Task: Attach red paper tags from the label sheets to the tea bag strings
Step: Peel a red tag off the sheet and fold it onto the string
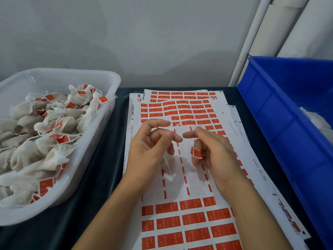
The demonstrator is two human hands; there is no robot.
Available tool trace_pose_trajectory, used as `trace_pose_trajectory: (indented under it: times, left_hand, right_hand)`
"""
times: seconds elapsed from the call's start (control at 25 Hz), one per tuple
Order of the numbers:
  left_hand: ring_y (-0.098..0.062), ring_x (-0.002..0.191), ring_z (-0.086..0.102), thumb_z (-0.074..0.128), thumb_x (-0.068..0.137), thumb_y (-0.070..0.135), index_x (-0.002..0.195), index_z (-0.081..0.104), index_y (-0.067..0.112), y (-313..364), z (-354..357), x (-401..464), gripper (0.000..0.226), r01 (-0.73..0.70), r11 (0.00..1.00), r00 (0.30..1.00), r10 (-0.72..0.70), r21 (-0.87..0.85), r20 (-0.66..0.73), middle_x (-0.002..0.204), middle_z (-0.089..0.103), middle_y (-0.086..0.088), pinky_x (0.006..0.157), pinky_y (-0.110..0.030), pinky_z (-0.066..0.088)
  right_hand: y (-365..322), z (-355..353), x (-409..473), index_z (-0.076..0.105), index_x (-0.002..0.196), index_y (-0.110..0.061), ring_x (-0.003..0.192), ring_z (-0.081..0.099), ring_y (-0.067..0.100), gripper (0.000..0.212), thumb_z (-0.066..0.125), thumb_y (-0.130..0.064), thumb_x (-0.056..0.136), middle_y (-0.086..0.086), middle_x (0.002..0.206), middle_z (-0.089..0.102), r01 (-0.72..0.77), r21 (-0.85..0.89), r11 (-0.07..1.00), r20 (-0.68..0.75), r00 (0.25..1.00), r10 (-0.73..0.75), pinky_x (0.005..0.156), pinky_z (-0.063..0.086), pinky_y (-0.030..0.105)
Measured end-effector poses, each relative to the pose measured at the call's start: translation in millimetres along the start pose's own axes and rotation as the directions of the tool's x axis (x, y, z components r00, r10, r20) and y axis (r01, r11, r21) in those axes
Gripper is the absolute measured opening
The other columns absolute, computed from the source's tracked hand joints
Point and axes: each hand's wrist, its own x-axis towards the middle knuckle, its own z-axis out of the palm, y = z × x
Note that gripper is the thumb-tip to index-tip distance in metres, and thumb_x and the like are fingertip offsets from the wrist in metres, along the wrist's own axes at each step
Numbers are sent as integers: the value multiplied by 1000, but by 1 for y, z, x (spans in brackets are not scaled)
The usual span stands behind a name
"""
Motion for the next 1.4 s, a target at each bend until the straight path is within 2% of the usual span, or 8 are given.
trace_pose_trajectory:
  times: [0.16,0.28,0.36,0.48,0.68,0.84,1.04,1.4]
  left_hand:
    - [-15,72,70,62,103,14,114,63,19,2,2,-2,13,-39,999,997,38,8,69,90,79,-2,71,-22,59]
    - [-13,71,71,63,102,14,111,64,22,3,4,-4,12,-46,999,993,43,24,113,90,79,-1,68,-22,59]
    - [-13,71,72,64,102,15,110,64,24,4,5,-4,12,-48,998,990,43,32,132,89,79,-1,67,-22,59]
    - [-13,73,72,64,102,16,110,63,22,1,6,-5,10,-26,998,991,18,63,134,89,79,1,69,-22,58]
    - [-10,79,71,61,103,22,101,69,22,-2,6,-3,8,-17,988,988,-7,153,155,87,74,5,71,-19,56]
    - [-9,74,68,62,103,25,96,70,24,-4,4,-2,11,8,983,990,-33,184,134,81,71,7,70,-18,56]
    - [-8,71,66,62,103,25,93,70,25,-3,4,-1,13,43,980,990,-68,194,127,79,70,7,69,-18,56]
    - [-7,73,68,62,102,30,89,72,30,0,4,-1,16,57,965,981,-102,254,166,78,70,11,69,-14,55]
  right_hand:
    - [-5,4,-5,79,102,-42,59,60,6,41,52,-70,88,-3,61,55,-2,-53,999,122,992,8,63,54,18]
    - [-8,8,-8,81,99,-37,58,60,3,35,59,-63,89,0,67,63,48,18,999,119,992,-49,61,55,19]
    - [-9,10,-8,80,96,-35,60,64,1,26,63,-54,92,-8,69,69,80,22,997,69,994,-82,61,54,20]
    - [-10,8,-8,80,91,-36,54,63,3,15,68,-44,93,-11,62,67,104,33,994,3,995,-104,56,52,17]
    - [-13,6,-11,79,87,-31,53,58,6,28,67,-56,81,-5,58,61,115,23,993,-18,993,-115,62,57,18]
    - [-12,6,-10,80,90,-33,52,59,8,27,67,-56,82,-5,61,64,123,13,992,-37,992,-122,62,57,19]
    - [-9,2,-8,79,97,-39,57,63,11,24,67,-56,84,-3,79,74,113,33,993,-112,988,-109,67,61,23]
    - [-11,3,-7,78,99,-35,58,62,12,34,58,-60,88,1,70,65,119,98,988,-146,984,-104,68,57,22]
